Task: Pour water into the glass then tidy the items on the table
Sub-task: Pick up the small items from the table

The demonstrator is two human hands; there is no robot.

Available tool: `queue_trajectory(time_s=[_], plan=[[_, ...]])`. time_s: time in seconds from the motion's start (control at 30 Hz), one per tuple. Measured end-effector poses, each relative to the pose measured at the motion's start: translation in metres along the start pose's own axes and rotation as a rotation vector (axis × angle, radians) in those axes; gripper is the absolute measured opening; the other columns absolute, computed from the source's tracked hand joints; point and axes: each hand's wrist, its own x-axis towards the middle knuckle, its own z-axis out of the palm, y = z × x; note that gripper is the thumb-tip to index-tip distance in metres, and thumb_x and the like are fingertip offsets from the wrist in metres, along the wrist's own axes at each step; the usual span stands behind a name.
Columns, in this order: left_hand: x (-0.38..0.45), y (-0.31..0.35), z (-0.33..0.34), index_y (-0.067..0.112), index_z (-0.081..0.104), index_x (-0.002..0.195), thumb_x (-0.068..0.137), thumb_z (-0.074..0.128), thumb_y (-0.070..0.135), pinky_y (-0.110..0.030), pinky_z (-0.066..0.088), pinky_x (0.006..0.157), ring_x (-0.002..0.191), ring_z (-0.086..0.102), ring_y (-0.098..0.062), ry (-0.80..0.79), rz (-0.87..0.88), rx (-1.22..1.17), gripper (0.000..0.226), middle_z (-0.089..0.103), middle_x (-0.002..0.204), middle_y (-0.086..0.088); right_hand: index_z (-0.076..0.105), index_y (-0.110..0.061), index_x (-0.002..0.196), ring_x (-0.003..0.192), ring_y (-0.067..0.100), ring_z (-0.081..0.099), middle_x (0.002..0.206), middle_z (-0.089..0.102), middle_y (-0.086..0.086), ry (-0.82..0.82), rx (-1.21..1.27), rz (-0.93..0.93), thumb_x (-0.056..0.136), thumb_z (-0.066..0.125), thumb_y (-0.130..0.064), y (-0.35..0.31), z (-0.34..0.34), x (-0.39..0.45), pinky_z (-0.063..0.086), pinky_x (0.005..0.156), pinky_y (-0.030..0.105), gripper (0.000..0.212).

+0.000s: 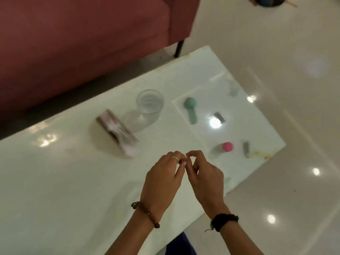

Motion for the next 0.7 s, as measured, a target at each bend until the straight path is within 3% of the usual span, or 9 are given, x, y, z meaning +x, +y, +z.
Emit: queue_trajectory(time_s=[0.13, 0.2, 0.3, 0.4, 0.5, 0.6, 0.7], plan=[[0.072, 0.050, 0.047, 0.021, 0.059, 0.112, 0.095, 0.045, 0.019, -0.011, 0.037, 0.079, 0.100, 0.056, -0.008, -0.076, 0.204, 0.146, 0.022, 0.064, 0.109, 0.007, 0.061, -0.017, 0.092, 0.034, 0.008, 0.036, 0.043, 0.041, -0.008, 0.113, -0.016, 0.110, 0.087, 0.062, -0.016, 0.069, -0.045, 0.031, 0.025, 0.040, 0.012, 0.006], [0.109, 0.060, 0.070, 0.019, 0.056, 0.120, 0.094, 0.044, 0.009, -0.017, 0.040, 0.090, 0.113, 0.053, -0.012, -0.149, 0.285, 0.205, 0.030, 0.059, 0.123, 0.004, 0.059, -0.018, 0.094, 0.036, 0.004, 0.037, 0.044, 0.041, -0.010, 0.151, -0.015, 0.197, 0.090, 0.057, -0.020, 0.102, -0.055, 0.044, 0.027, 0.040, 0.015, 0.005], [0.159, 0.064, 0.107, 0.018, 0.040, 0.137, 0.092, 0.039, -0.001, -0.023, 0.028, 0.108, 0.137, 0.031, -0.015, -0.274, 0.335, 0.340, 0.049, 0.035, 0.149, -0.002, 0.053, -0.018, 0.103, 0.035, 0.003, 0.032, 0.044, 0.033, -0.011, 0.159, -0.025, 0.331, 0.092, 0.050, -0.023, 0.153, -0.055, 0.058, 0.021, 0.041, 0.016, 0.012], [0.196, 0.059, 0.136, 0.023, 0.021, 0.145, 0.087, 0.033, -0.012, -0.033, 0.017, 0.117, 0.145, 0.012, -0.021, -0.373, 0.343, 0.552, 0.069, 0.006, 0.158, -0.005, 0.043, -0.016, 0.113, 0.037, 0.007, 0.032, 0.046, 0.035, -0.009, 0.125, -0.046, 0.468, 0.093, 0.046, -0.027, 0.193, -0.046, 0.067, 0.019, 0.040, 0.021, 0.023], [0.215, 0.056, 0.157, 0.022, 0.019, 0.146, 0.086, 0.033, -0.013, -0.039, 0.023, 0.114, 0.144, 0.011, -0.024, -0.420, 0.329, 0.749, 0.071, 0.011, 0.157, -0.008, 0.038, -0.013, 0.115, 0.038, 0.011, 0.035, 0.047, 0.038, -0.006, 0.097, -0.056, 0.585, 0.093, 0.046, -0.033, 0.220, -0.035, 0.071, 0.020, 0.040, 0.025, 0.031], [0.222, 0.058, 0.167, 0.014, 0.033, 0.138, 0.084, 0.036, -0.011, -0.038, 0.039, 0.092, 0.129, 0.032, -0.029, -0.343, 0.373, 0.802, 0.059, 0.038, 0.138, -0.013, 0.041, -0.012, 0.109, 0.039, 0.013, 0.038, 0.049, 0.040, -0.007, 0.051, -0.070, 0.613, 0.095, 0.043, -0.035, 0.234, -0.027, 0.072, 0.022, 0.040, 0.026, 0.027], [0.223, 0.059, 0.167, 0.011, 0.043, 0.129, 0.085, 0.035, -0.010, -0.037, 0.040, 0.079, 0.114, 0.043, -0.030, -0.329, 0.414, 0.811, 0.049, 0.048, 0.122, -0.012, 0.043, -0.011, 0.104, 0.042, 0.017, 0.043, 0.052, 0.045, -0.005, 0.030, -0.094, 0.596, 0.096, 0.040, -0.034, 0.236, -0.024, 0.067, 0.026, 0.042, 0.027, 0.025]])
